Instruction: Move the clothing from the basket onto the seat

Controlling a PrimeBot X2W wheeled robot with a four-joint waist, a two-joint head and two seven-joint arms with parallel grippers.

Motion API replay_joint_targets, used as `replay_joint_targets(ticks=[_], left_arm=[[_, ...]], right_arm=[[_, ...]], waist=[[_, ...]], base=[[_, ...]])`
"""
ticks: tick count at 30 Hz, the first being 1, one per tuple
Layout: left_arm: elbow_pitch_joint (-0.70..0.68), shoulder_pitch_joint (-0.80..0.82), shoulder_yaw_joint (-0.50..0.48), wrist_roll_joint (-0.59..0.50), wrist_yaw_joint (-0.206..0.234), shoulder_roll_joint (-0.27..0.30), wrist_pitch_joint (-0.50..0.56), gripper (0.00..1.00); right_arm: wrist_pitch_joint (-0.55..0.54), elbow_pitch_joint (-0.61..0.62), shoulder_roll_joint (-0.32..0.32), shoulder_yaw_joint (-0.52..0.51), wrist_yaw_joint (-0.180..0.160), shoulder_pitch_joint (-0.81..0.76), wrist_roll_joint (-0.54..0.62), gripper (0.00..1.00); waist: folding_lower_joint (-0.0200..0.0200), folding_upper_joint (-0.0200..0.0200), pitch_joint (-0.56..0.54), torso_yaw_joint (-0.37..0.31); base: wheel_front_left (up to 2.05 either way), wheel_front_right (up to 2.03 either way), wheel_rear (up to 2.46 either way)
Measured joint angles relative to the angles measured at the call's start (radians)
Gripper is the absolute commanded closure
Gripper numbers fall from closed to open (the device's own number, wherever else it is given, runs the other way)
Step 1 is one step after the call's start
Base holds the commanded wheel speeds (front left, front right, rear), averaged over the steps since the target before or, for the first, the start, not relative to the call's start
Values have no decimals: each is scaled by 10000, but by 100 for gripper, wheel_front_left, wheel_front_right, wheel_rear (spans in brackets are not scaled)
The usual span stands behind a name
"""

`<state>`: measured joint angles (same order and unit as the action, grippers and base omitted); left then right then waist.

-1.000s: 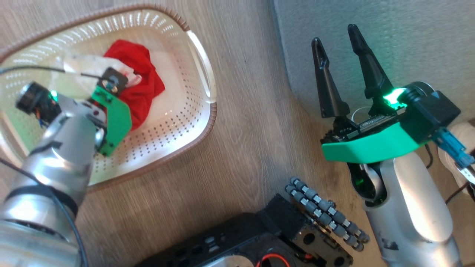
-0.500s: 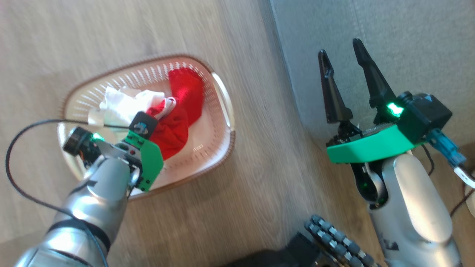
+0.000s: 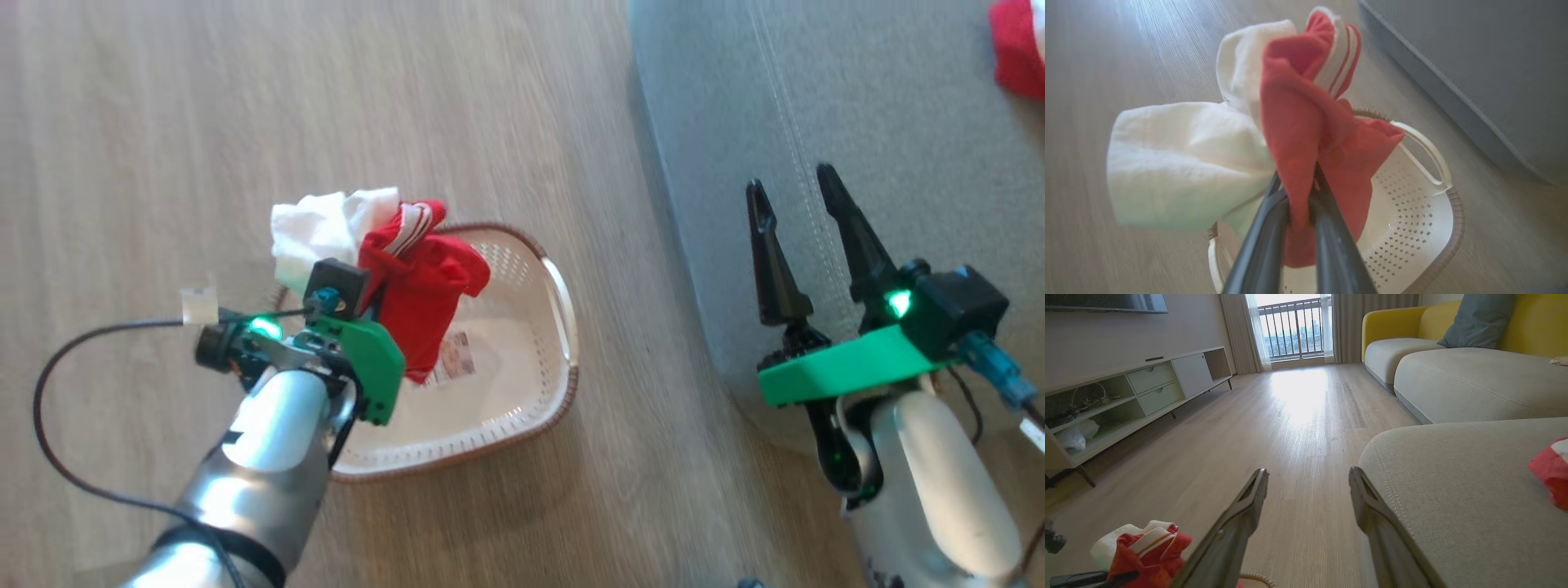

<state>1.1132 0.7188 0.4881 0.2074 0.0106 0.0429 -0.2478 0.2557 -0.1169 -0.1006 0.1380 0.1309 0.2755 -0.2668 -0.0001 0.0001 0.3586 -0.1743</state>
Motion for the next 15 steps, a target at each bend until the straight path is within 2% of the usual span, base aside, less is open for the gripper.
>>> replay_joint_targets(ticks=[10, 15], left_arm=[[-3133, -1692, -840, 107, 382, 113, -2, 100], [-4966, -2675, -1636, -100, 558, 217, -2, 100]], right_arm=[[-2, -222, -67, 38, -2, -631, -178, 0], [-2, -284, -130, 8, -2, -943, -311, 0]], waist=[[0, 0, -1350, 556], [0, 0, -2036, 679]], base=[[0, 0, 0], [0, 0, 0]])
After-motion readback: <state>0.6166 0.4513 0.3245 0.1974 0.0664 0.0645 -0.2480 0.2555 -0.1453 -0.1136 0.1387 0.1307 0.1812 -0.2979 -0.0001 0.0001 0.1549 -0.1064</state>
